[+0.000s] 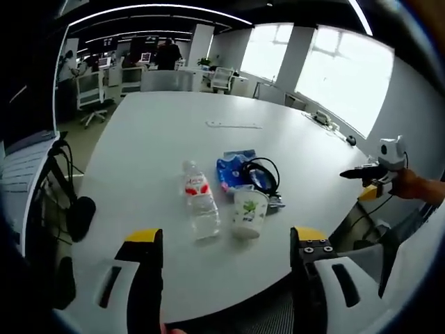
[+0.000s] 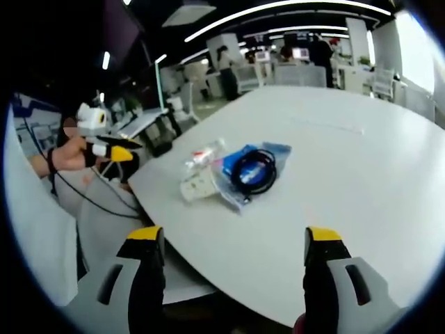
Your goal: Arrange the tabletop items into an orderly group along one side of the table until the central work area is clear of visible clutter.
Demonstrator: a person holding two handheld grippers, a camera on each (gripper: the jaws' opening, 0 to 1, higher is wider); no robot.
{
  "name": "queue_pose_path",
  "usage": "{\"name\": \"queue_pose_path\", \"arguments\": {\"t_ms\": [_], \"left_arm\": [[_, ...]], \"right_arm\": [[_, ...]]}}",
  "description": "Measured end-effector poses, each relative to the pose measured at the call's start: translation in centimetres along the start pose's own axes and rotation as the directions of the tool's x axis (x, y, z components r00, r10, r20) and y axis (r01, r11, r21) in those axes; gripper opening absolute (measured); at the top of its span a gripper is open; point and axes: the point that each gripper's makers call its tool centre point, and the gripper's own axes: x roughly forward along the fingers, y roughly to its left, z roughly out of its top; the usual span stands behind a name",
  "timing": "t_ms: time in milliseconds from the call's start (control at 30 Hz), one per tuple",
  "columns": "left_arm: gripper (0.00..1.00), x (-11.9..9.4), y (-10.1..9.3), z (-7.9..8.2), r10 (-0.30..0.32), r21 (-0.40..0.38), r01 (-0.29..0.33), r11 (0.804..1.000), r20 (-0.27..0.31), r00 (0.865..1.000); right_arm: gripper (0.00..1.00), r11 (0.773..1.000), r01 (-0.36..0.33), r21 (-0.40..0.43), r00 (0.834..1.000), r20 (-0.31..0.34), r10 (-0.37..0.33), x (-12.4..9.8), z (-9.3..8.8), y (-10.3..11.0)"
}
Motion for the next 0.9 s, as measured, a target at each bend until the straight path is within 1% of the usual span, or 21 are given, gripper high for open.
{"name": "queue_pose_path", "arguments": {"t_ms": [267,300,400,600,900], "left_arm": [[0.75,1.8,-0.3,0.5,-0.019,-0.007,0.019,1.000,-0.015,1.000],[0.75,2.0,-0.4,0.5,-0.022,-0.007,0.022,1.000,-0.018,1.000],[0.75,2.6,-0.3,0.7,-0.028,-0.005,0.028,1.000,-0.023,0.999],[0.74,3.9,0.2,1.5,-0.034,-0.006,0.034,0.999,-0.028,0.999],[0.73,5.7,0.8,2.1,-0.038,-0.020,0.037,0.999,-0.048,0.998]], "right_arm": [[0.79,1.000,-0.005,0.000,1.000,-0.001,0.005,0.1,-0.1,-0.2],[0.77,1.000,-0.009,0.002,1.000,0.005,0.009,0.1,0.0,-0.2],[0.78,1.000,-0.009,0.007,1.000,0.011,0.009,0.0,0.1,-0.1],[0.78,1.000,-0.006,0.013,1.000,0.004,0.006,0.0,-0.3,-0.2],[0.78,1.000,-0.007,0.022,1.000,-0.006,0.007,0.0,-0.7,-0.2]]}}
